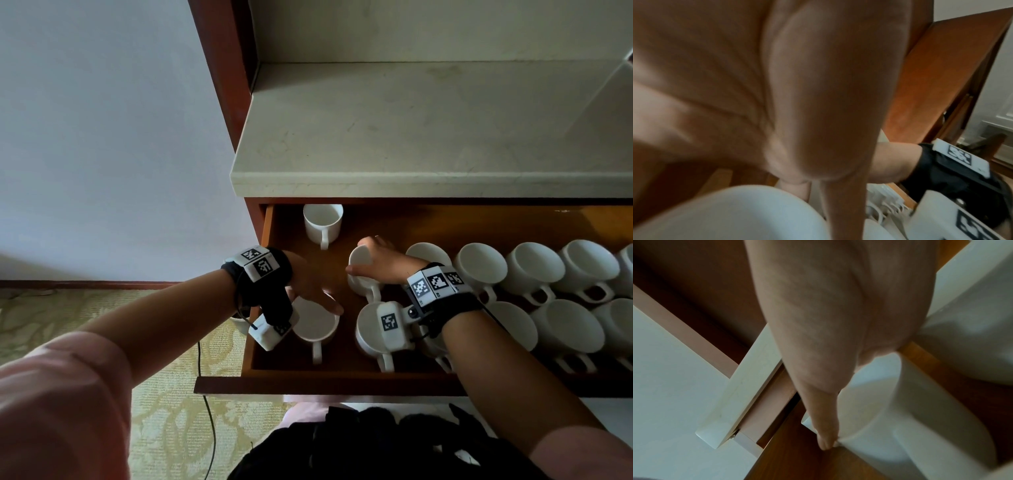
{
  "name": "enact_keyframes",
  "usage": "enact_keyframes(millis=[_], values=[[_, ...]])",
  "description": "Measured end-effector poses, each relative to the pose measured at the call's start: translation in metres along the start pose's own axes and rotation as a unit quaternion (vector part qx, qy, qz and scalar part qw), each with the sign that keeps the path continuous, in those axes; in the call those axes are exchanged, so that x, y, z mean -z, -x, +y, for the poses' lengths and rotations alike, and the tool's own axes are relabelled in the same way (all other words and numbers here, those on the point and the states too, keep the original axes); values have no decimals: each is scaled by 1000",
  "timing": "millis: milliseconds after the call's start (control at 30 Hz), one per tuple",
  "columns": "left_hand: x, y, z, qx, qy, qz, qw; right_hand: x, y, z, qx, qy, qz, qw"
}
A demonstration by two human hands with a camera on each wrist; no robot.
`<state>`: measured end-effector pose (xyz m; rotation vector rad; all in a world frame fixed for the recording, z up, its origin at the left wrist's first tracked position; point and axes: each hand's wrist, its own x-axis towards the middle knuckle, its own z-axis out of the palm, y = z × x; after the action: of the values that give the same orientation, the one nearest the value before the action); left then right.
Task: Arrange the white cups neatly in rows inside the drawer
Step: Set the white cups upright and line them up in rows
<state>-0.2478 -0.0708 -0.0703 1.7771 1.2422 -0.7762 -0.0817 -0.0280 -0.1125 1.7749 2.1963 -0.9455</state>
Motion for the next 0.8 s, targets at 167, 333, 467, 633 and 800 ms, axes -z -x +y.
enact_keyframes(millis=[167,333,467,633,800], values=[[2,1,-7,21,69,0,997,0,1,-1,3,-3,10,1000],[3,-1,-9,31,84,-1,996,-1,0,-1,4,-5,10,1000],[3,-1,-10,20,74,-9,997,0,-1,0,3,-7,8,1000],[1,-4,-9,-2,96,-12,995,0,-1,0,4,-2,6,1000],[-2,-7,-12,-4,114,-22,993,-1,0,1,5,-1,7,1000]])
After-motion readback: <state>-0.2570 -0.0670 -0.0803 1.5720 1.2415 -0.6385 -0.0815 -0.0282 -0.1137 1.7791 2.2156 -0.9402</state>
